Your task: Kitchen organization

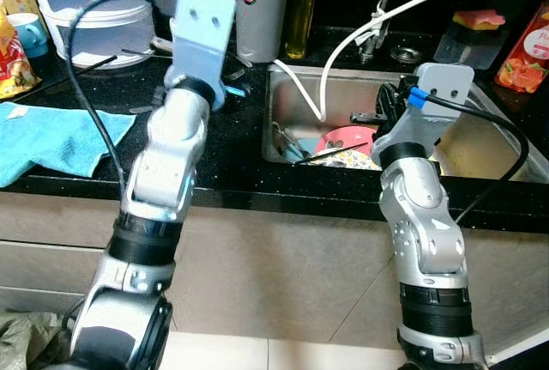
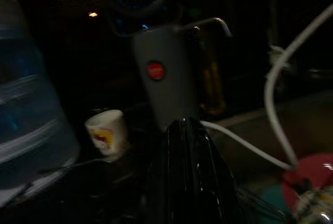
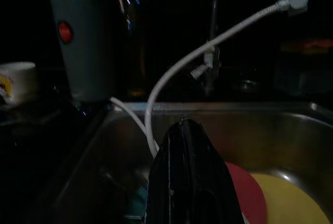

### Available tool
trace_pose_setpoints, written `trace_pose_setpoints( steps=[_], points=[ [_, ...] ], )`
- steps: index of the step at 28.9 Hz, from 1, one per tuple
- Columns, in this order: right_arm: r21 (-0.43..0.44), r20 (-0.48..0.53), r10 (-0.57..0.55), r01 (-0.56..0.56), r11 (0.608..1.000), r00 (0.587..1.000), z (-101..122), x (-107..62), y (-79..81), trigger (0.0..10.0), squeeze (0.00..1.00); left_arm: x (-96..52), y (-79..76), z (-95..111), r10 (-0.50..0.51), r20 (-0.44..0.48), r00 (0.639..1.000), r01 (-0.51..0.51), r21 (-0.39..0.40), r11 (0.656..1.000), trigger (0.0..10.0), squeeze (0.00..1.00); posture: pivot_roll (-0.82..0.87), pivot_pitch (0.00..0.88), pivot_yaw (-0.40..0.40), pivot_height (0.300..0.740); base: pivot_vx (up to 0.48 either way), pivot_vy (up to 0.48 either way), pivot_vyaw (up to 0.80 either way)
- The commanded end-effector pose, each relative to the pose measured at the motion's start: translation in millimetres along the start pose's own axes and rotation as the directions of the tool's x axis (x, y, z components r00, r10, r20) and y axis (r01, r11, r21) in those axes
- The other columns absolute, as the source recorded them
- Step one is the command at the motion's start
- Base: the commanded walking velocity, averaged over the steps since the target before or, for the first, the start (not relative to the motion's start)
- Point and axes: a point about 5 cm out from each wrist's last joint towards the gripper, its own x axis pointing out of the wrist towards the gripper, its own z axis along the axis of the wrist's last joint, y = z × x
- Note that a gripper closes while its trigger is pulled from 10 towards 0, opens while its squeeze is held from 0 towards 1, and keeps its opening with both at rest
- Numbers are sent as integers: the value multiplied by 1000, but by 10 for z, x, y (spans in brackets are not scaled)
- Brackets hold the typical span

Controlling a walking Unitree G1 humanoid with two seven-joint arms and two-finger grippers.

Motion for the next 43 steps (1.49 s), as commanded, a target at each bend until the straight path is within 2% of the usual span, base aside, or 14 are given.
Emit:
trace_pose_setpoints(
  steps=[1, 3, 5, 8, 14, 17, 19, 20, 27, 29, 31, 36, 38, 43],
  points=[
    [-22, -12, -4, 4, 1000, 1000, -51, -49, -14, 10000, 0, -78, -90, 25, -41, 27, 999, 41, -5, 999, 10000, 0, 276, 45, -50, 740, 0, 0, 0],
    [-57, -38, -24, 22, 998, 999, -177, -134, -92, 10000, 0, -247, -163, -40, -87, 41, 995, 87, 6, 996, 10000, 0, 266, 52, -67, 740, 0, 0, 0],
    [-65, -47, -30, 27, 998, 998, -211, -159, -117, 10000, 0, -297, -183, -60, -101, 44, 994, 101, 11, 995, 10000, 0, 266, 52, -67, 740, 0, 0, 0],
    [-88, -75, -50, 43, 995, 996, -329, -334, -221, 10000, 0, -597, -238, -196, -165, 39, 985, 165, 8, 986, 10000, 0, 245, 61, -85, 740, 0, 0, 0],
    [-114, -116, -36, 23, 993, 993, -422, -509, -278, 10000, 0, -883, -274, -366, -214, -26, 976, 214, -11, 977, 10000, 0, 225, 66, -100, 740, 0, 0, 0],
    [-126, -163, -12, -8, 992, 987, -511, -683, -297, 10000, 0, -1069, -195, -537, -194, -132, 972, 187, -61, 980, 10000, 0, 205, 69, -112, 740, 0, 0, 0],
    [-126, -174, -10, -12, 992, 985, -533, -732, -302, 10000, 0, -1112, -169, -571, -194, -151, 969, 188, -55, 981, 10000, 0, 204, 70, -113, 740, 0, 0, 0],
    [-125, -203, -10, -16, 992, 979, -600, -835, -297, 10000, 0, -1216, -112, -616, -191, -179, 965, 187, -39, 982, 10000, 0, 198, 71, -111, 740, 0, 0, 0],
    [-114, -232, -12, -15, 993, 973, -677, -963, -258, 10000, 0, -1483, 10, -687, -180, -263, 948, 178, -31, 984, 10000, 0, 192, 70, -95, 740, 0, 0, 0],
    [-114, -232, -12, -15, 993, 973, -677, -963, -258, 10000, 0, -1483, 10, -687, -180, -263, 948, 178, -31, 984, 10000, 0, 192, 70, -95, 740, 0, 0, 0],
    [-94, -263, 9, -34, 995, 965, -723, -1036, -223, 10000, 0, -1639, 75, -741, -168, -339, 926, 156, -64, 986, 10000, 0, 192, 70, -89, 740, 0, 0, 0],
    [-74, -291, 36, -59, 996, 956, -762, -1090, -190, 10000, 0, -1765, 107, -812, -176, -418, 891, 135, -126, 983, 10000, 0, 194, 67, -87, 740, 0, 0, 0],
    [-51, -326, 85, -108, 993, 941, -815, -1129, -140, 10000, 0, -1922, 99, -923, -224, -519, 825, 131, -209, 969, 10000, 0, 196, 63, -85, 740, 0, 0, 0],
    [0, -360, 213, -228, 974, 908, -864, -1186, 3, 10000, 0, -2026, 119, -1042, -261, -586, 767, 120, -268, 956, 10000, 0, 201, 50, -82, 740, 0, 0, 0]
  ],
)
